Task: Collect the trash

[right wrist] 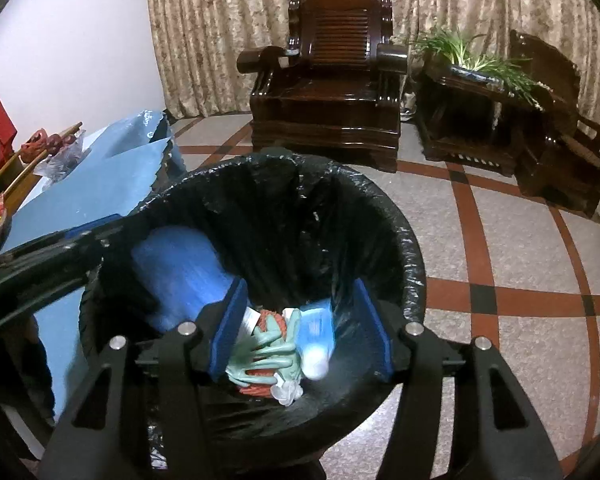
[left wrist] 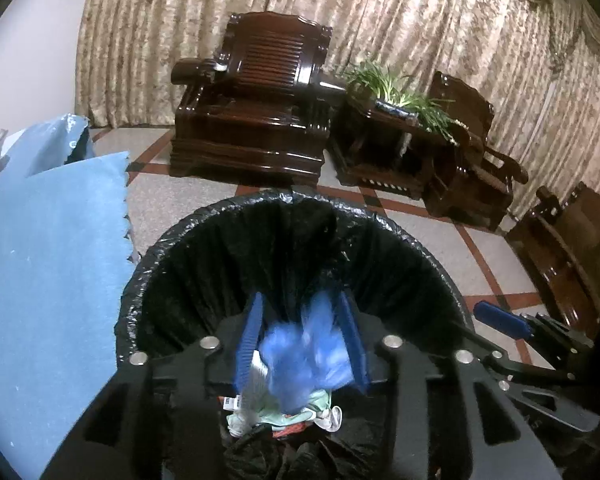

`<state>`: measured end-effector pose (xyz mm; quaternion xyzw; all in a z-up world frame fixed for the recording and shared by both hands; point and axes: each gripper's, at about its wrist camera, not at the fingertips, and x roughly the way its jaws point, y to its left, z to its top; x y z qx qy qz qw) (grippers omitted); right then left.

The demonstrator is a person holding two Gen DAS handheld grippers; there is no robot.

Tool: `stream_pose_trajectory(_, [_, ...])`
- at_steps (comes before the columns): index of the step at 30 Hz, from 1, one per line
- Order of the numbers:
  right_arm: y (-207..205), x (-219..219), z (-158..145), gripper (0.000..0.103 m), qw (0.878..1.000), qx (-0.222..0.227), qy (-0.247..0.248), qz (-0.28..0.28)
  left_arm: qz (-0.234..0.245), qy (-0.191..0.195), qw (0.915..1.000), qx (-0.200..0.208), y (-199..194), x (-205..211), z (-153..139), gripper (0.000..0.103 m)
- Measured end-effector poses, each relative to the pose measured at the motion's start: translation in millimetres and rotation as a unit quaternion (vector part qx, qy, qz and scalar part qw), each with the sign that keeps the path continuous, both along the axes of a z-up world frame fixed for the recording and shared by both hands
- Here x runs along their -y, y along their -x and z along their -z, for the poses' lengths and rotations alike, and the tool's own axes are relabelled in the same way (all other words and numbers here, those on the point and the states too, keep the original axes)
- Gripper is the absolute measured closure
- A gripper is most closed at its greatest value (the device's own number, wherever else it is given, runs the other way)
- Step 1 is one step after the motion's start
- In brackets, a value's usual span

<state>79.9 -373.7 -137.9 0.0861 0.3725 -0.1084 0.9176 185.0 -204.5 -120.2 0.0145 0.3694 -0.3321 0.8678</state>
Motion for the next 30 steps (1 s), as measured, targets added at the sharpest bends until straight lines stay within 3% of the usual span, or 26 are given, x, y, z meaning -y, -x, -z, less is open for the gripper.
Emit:
stream_pose_trajectory(5, [8,3,-8,0.012,1.000,0.017,0.001,0.014,-0.008,0.001,0.9999,0.010,2,-13,-10,0.040])
stream_pose_trajectory(9, [11,2,-22,0.007,1.000,0.028,-0.007,0.010,-0.029,-0.011,0.9990,0.033,8,-33,-23,0.021])
stream_pose_trajectory(13, [16,-7,-38,0.005,0.999,0.037,-0.016,-0.009,-0.048,-0.024,0.9975,0.047,18,-56,-39,0.012])
stream_pose_trajectory(18, [23,-31,-61,0.005,0.999,0.036,-0.010,-0.027,-0.083,-0.030,0.9945,0.057,30,-87,-58,0.006])
stream_pose_trajectory(30, [45,-71,-112,0.005,0.996,0.068,-0.007,-0.061,-0.124,-0.039,0.9893,0.066,73,-131,-88,0.006])
